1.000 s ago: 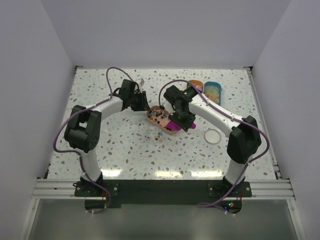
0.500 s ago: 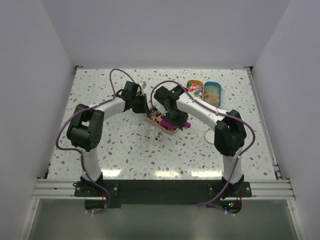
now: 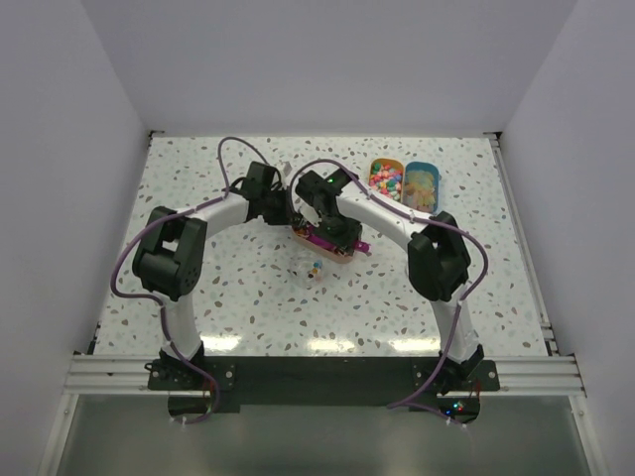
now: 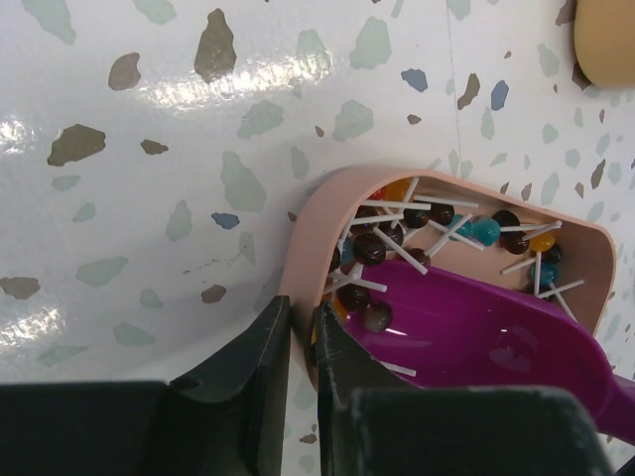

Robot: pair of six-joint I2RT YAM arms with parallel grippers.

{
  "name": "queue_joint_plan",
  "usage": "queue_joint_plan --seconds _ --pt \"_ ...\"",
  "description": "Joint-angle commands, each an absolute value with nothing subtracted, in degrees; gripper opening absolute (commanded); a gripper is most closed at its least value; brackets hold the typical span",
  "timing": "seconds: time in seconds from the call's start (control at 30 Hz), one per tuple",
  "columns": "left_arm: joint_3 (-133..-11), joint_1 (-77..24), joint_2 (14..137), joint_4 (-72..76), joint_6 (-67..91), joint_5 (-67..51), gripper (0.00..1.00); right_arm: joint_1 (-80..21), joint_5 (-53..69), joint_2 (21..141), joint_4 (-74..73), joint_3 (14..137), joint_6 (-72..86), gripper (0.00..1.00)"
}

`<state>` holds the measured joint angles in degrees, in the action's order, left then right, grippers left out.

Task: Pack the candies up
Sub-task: Scoop the fake candies from the storage box.

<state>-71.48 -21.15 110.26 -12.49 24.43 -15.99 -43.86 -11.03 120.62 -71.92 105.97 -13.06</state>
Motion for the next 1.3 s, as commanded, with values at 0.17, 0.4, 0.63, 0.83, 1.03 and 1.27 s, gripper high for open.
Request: queue_joint_plan --seconds 0.17,0.4,0.63,0.83,1.03,1.27 --pt "-71.72 -21.8 107.93 -12.13 23.73 -13.63 0.15 -44.21 -11.16 111.36 -72.42 102.31 -13.18 0.0" --pt "-71.72 -21.8 107.4 -12.3 22.5 -13.18 0.15 -43.95 -16.86 109.69 -74.18 97.91 -13.54 0.0" --pt "-71.81 -21.8 106.09 -12.04 20.83 -13.36 0.18 -43.86 -21.61 109.07 -75.94 96.07 -12.57 0.0" --pt "-71.37 -21.88 105.03 -11.16 19.25 -15.03 0.18 -43.68 -22.94 108.9 -77.17 94.49 -12.57 0.0" --pt "-70.66 -22.15 103.8 -10.2 18.54 -15.55 0.18 -43.59 -21.62 110.56 -78.57 94.39 -12.83 0.0" --pt "-70.49 -22.76 104.5 -9.76 18.81 -16.7 0.19 -44.03 -20.13 115.56 -81.99 99.05 -12.04 0.0"
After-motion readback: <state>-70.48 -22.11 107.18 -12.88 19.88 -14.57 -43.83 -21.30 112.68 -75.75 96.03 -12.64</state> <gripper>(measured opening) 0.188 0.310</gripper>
